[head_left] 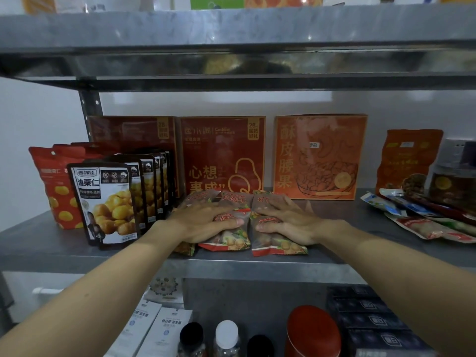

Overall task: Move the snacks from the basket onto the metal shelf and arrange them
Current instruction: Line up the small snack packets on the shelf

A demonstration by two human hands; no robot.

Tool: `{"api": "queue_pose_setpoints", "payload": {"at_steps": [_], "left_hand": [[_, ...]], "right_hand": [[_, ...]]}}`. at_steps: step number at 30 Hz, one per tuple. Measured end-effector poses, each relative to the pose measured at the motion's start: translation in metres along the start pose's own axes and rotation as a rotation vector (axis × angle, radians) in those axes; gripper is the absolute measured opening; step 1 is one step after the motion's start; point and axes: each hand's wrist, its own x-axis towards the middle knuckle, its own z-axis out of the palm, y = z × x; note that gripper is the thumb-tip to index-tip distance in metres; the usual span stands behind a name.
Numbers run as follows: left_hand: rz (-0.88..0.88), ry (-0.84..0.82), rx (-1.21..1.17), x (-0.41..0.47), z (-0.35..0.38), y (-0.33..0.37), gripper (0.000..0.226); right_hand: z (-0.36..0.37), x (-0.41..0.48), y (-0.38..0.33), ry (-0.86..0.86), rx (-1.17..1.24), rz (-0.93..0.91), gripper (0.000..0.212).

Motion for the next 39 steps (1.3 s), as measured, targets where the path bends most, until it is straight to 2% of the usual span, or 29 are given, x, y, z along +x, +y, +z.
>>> {"api": "queue_pose_setpoints", "payload": {"at_steps": [5, 10, 14, 18, 20, 23, 27, 32, 36, 39], "left_hand": [[0.004, -0.028, 0.032, -0.006, -0.004, 0.005, 0.089], [-0.007, -0.051, 0.076, -0.011, -0.01, 0.01, 0.089], [-0.002, 0.0, 0.1, -0.018, -0.022, 0.024, 0.091], [0.053, 0.067, 0.111, -0.015, -0.023, 0.033, 0.105], [0.067, 0.096, 0.105, -0.014, -0.025, 0.045, 0.1], [0.115, 0.205, 0.153, -0.013, -0.026, 0.066, 0.083], [0.174, 0.36, 0.19, -0.011, -0.024, 0.096, 0.077], [0.213, 0.587, 0.225, -0.01, -0.015, 0.149, 0.072], [0.231, 0.636, 0.213, 0.002, -0.006, 0.205, 0.071], [0.244, 0.665, 0.214, 0.018, 0.002, 0.25, 0.069]], "right_hand": [[-0.005, -0.006, -0.005, -0.052, -0.196, 0.049, 0.075], [-0.004, -0.011, -0.006, -0.026, -0.188, 0.063, 0.079], [-0.006, -0.016, -0.006, 0.069, -0.12, 0.051, 0.079], [-0.013, -0.028, -0.011, 0.214, -0.129, -0.005, 0.077], [-0.018, -0.037, -0.012, 0.284, -0.161, 0.0, 0.078], [-0.023, -0.053, -0.006, 0.384, -0.223, 0.031, 0.084], [-0.031, -0.078, 0.005, 0.467, -0.305, 0.1, 0.085], [-0.039, -0.11, 0.031, 0.652, -0.429, 0.182, 0.08], [-0.046, -0.137, 0.077, 0.725, -0.448, 0.207, 0.076], [-0.057, -0.156, 0.12, 0.723, -0.433, 0.233, 0.083]]}}
